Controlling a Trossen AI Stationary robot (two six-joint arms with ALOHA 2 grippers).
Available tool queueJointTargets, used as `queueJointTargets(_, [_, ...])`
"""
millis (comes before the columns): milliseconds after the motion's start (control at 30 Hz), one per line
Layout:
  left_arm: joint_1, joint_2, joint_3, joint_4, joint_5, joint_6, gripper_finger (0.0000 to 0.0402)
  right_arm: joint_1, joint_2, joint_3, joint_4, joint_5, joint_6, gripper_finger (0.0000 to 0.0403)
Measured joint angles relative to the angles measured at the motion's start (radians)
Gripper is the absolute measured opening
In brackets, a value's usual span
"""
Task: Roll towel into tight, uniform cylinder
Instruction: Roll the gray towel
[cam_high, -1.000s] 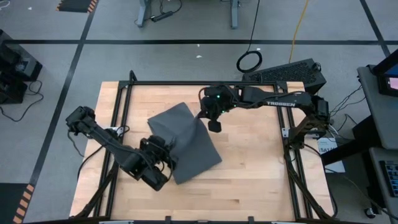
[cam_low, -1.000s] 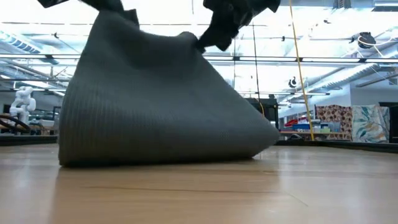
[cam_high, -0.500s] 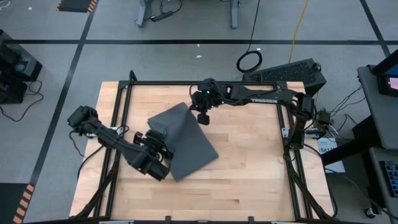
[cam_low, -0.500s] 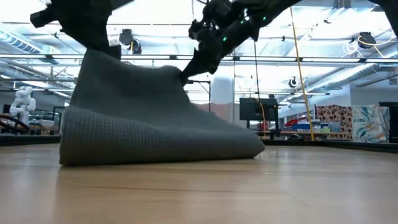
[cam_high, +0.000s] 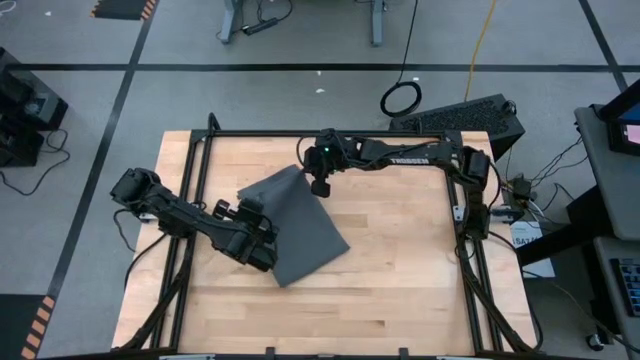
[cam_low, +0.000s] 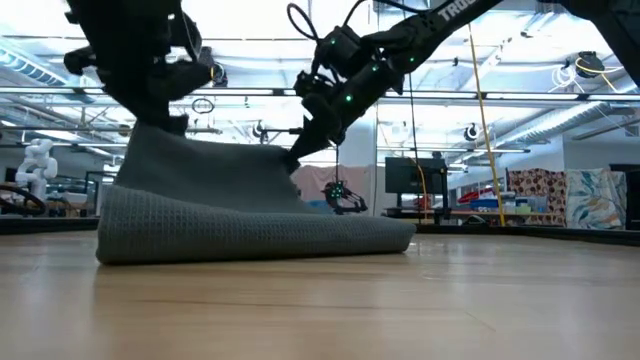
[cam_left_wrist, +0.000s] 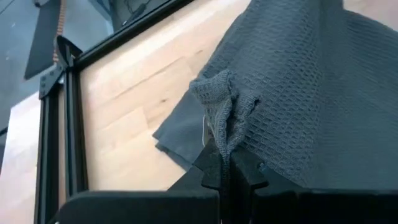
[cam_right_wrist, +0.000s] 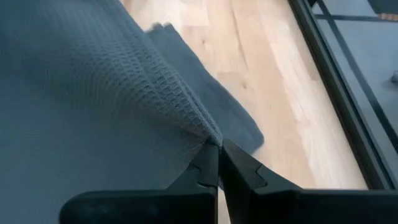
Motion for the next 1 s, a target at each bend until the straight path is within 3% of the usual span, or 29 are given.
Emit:
queueJointTargets(333, [0.04,0.0,-0.09,0.072,-0.01,-0.001,0.0009,0.001,0.019,0.0,0.009,0.141,-0.053,0.0])
queueJointTargets(1000, [0.109,0.0,-0.176,0.095,-0.022,0.004,0.0011,-0.007,0.024,0.0,0.071,0.147,-0.075,0.0])
